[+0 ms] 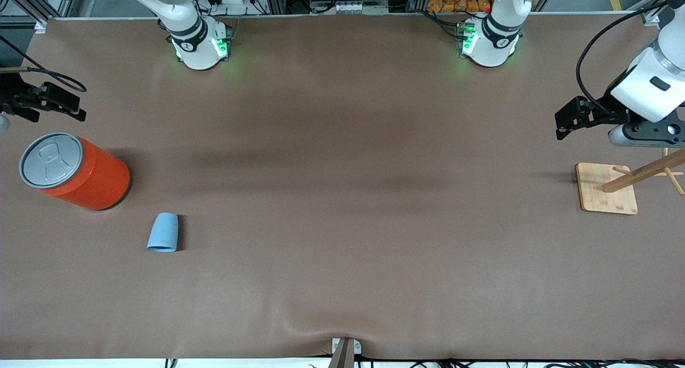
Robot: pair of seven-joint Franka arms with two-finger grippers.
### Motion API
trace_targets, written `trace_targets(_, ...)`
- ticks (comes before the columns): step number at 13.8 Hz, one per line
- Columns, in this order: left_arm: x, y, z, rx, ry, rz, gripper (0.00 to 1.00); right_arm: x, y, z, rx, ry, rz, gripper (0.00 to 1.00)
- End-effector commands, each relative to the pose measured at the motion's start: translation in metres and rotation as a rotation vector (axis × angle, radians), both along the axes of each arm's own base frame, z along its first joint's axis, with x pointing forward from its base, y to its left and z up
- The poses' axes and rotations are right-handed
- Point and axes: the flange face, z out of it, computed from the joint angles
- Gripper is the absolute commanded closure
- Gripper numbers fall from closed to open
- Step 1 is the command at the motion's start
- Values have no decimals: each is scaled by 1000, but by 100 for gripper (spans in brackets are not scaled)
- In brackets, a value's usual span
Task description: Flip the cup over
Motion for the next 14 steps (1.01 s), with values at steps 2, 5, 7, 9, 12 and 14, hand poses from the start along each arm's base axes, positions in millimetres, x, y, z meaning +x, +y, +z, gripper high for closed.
trace_targets(2,-9,3,8,6,7,-8,0,-6,-2,2,4,0,-19,0)
trace_targets(5,-9,3,9,5,8,-8,0,-4,2,3,7,-2,-14,0)
trace_targets(7,-9,3,9,5,9,-8,0,-6,0,6,8,-1,-6,0)
trace_targets(9,-9,3,9,6,7,-8,0,-5,7,0,7,15,-1,0)
trace_targets(12,-9,4,9,7,9,-6,0,16,33,-38,5,76,46,0)
trace_targets(14,-9,4,9,6,9,-8,0,25,44,-59,4,106,65,0)
